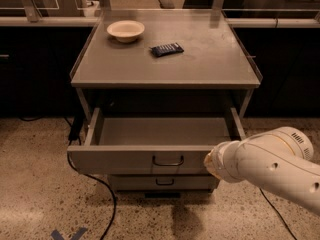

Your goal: Close top drawer

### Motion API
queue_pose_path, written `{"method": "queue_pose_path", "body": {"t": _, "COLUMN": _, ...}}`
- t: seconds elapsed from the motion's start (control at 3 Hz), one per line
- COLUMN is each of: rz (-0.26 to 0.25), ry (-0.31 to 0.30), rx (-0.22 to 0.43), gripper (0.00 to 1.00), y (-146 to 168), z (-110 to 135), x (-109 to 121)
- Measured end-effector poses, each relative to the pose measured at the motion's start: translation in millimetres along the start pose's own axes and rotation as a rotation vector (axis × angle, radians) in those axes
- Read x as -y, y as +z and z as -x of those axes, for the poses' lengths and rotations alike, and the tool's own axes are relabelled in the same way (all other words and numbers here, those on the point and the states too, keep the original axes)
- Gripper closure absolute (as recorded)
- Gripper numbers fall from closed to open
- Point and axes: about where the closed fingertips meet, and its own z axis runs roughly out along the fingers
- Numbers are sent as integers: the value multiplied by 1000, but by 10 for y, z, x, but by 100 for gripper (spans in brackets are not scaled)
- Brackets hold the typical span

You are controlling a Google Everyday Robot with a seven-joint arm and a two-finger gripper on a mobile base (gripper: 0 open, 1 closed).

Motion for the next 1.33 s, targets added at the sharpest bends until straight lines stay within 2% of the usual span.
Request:
{"method": "queue_pose_path", "body": {"t": 0.33, "rz": 1, "ry": 0, "rx": 0, "gripper": 100, "y": 4, "z": 3, "x": -1}}
{"method": "queue_pose_path", "body": {"t": 0.67, "rz": 27, "ry": -15, "rx": 7, "gripper": 100, "y": 158, "z": 16, "x": 13}}
{"method": "queue_pose_path", "body": {"t": 1.0, "rz": 26, "ry": -53, "rx": -3, "gripper": 100, "y": 380, "z": -61, "x": 139}}
{"method": "queue_pose_path", "body": {"t": 1.33, "rz": 20, "ry": -76, "rx": -23, "gripper": 100, "y": 421, "z": -104, "x": 185}}
